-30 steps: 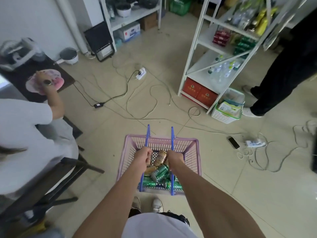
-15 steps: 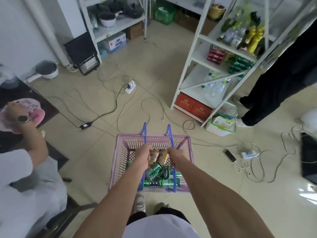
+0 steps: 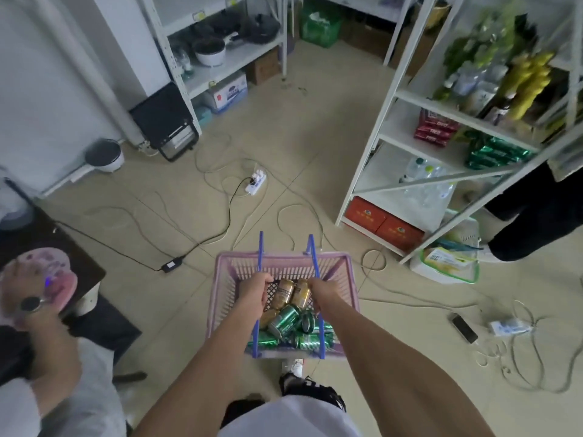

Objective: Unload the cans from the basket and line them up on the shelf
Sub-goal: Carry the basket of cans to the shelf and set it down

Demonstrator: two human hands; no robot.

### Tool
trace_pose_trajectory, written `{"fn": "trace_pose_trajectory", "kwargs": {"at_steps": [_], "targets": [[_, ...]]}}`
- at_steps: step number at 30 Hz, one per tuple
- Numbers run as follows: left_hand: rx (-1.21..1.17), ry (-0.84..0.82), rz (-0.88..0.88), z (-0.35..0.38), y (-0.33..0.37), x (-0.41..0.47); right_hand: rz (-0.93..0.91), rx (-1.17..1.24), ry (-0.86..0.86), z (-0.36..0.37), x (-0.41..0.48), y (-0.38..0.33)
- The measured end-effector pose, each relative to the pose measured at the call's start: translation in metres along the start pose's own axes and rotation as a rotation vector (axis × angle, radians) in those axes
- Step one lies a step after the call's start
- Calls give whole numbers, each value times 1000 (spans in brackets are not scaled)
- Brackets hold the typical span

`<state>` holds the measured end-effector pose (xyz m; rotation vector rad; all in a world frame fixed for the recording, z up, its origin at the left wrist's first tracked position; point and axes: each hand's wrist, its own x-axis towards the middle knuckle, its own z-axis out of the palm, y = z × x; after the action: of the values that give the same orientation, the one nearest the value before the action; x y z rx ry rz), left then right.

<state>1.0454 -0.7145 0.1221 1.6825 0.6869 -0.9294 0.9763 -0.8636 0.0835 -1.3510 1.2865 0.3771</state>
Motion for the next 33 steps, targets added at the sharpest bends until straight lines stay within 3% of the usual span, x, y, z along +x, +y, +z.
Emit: {"fn": "trace_pose_trajectory", "kwargs": {"at_steps": [12,14,22,33], "targets": [[-82,4,-29,-1,163,97,-20,-57,10,50,119,-168],[-98,-9,-38,-1,194,126,-10,-60,78,57,136,-201],[-6,-92,4,4,317,221,-71,23,102,83,171,-322],[10,-85,10,48,479,325,26,118,155,96,291,-455]]}}
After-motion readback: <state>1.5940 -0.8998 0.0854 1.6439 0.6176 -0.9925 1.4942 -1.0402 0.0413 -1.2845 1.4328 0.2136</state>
